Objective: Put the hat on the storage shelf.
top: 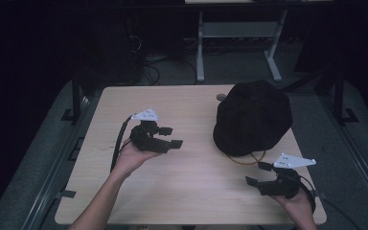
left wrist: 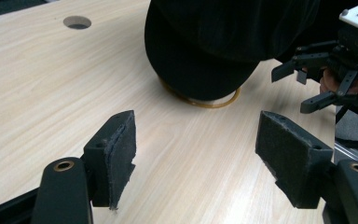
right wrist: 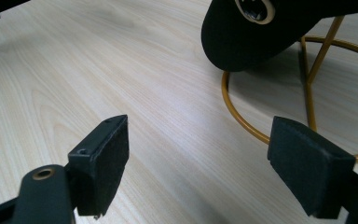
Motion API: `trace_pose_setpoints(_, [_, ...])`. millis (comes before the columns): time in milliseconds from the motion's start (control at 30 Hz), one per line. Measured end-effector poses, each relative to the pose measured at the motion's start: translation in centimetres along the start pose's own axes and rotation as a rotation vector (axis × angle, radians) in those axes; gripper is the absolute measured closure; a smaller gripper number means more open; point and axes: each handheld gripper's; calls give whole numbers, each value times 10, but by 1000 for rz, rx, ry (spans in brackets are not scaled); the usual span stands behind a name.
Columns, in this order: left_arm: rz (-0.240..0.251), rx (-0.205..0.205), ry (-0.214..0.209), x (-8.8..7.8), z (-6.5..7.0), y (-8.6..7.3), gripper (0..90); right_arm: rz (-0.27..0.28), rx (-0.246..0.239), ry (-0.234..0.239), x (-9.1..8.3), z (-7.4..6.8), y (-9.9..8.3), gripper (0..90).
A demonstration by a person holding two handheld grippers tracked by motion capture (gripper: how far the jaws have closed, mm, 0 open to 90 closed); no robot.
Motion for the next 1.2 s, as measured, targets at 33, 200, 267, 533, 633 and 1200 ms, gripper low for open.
trace_pose_setpoints(33, [-1, -2, 3, -1, 0, -3, 285, 0, 0, 0, 0, 0, 0, 204])
trace_pose_setpoints(200, [1, -1, 15, -7, 1, -15, 282, -3, 3, -2, 0, -2, 0, 203])
trace_pose_setpoints(267, [4, -2, 20, -10, 0, -21, 280, -2, -3, -5, 0, -3, 1, 203])
trace_pose_setpoints(533, [10, -21, 31, -19, -4, -42, 279, -10, -12, -3, 2, -8, 1, 203])
trace_pose_setpoints(633, [1, -22, 45, -22, -5, -49, 277, -15, -13, -2, 3, -8, 1, 203])
trace_pose_setpoints(1200, [2, -31, 102, -40, -8, -88, 271, -17, -9, 4, 3, -11, 0, 204])
Point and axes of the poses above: each handheld gripper's, and its own axes: x roughly forward along the jaws, y roughly out of its top, z roughly to its right, and after that the axes turned 4 degrees about -x, right-handed
